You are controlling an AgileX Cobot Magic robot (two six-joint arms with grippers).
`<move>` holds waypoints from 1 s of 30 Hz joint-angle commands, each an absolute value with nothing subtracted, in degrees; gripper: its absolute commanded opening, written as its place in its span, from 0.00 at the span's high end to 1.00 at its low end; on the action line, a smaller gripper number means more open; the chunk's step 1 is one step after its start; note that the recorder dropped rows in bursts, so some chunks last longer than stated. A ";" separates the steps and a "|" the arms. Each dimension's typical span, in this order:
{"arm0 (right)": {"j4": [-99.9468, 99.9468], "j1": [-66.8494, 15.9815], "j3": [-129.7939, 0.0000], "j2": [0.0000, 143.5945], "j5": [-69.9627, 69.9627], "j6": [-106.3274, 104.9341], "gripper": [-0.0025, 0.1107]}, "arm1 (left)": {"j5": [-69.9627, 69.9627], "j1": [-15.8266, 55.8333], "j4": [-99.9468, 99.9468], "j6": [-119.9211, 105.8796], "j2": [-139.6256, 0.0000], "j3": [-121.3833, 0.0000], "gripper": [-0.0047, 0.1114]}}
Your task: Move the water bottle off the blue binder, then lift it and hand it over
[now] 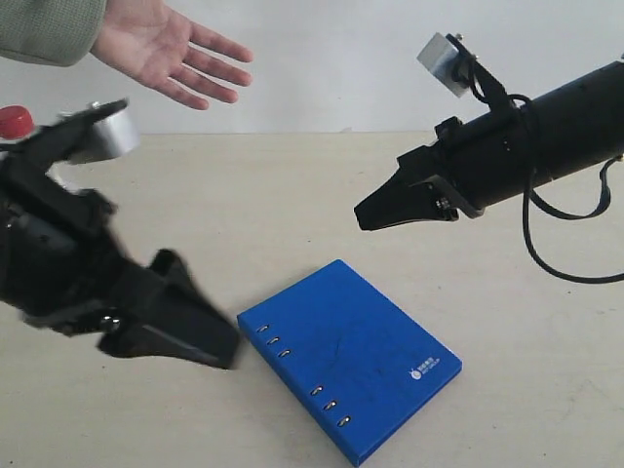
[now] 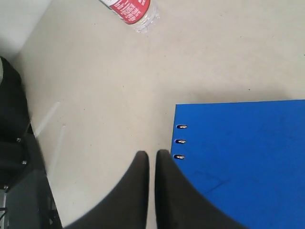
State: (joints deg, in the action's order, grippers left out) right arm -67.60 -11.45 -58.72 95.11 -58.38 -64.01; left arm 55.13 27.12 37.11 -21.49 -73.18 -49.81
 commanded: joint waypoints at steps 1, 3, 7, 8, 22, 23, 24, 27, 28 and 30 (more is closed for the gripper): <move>-67.39 -11.30 -58.96 94.38 -60.52 -64.31 0.98 | 58.43 23.47 89.99 -65.41 -74.76 -40.73 0.43; -67.39 -11.30 -58.96 94.38 -61.13 -64.31 0.98 | 48.81 20.69 57.63 -40.88 -76.16 -40.31 0.45; -67.92 -11.30 -58.96 94.38 -60.76 -64.31 0.98 | 69.96 23.03 -43.65 31.21 -82.39 -44.26 0.38; -68.20 -11.30 -58.96 94.38 -60.60 -64.31 0.98 | 69.96 23.21 -39.45 32.15 -80.67 -47.73 0.37; -65.54 -11.97 -58.96 93.18 -59.95 -63.72 0.98 | 42.94 20.81 81.92 -55.50 -77.65 -47.02 0.76; -65.54 -11.97 -58.96 93.18 -59.95 -63.72 0.98 | 39.16 20.10 80.72 -54.53 -77.65 -45.18 0.76; -65.54 -11.97 -58.96 93.18 -59.69 -63.72 0.98 | 35.56 19.56 79.37 -54.53 -77.53 -43.64 0.76; -64.90 -11.97 -58.96 93.18 -59.26 -62.82 0.98 | 21.46 18.92 71.32 -52.66 -77.53 -38.59 0.76; -63.95 -11.97 -58.96 93.18 -58.81 -61.57 0.98 | 17.23 18.92 69.20 -50.31 -77.66 -37.07 0.76; -60.46 -11.97 -58.96 93.28 -56.82 -58.23 0.97 | 17.09 18.92 64.55 -49.03 -77.66 -35.60 0.76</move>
State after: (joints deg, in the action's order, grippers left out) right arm -64.19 -11.92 -58.72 93.74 -58.94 -61.55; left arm 21.17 19.02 70.28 -51.60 -77.48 -37.71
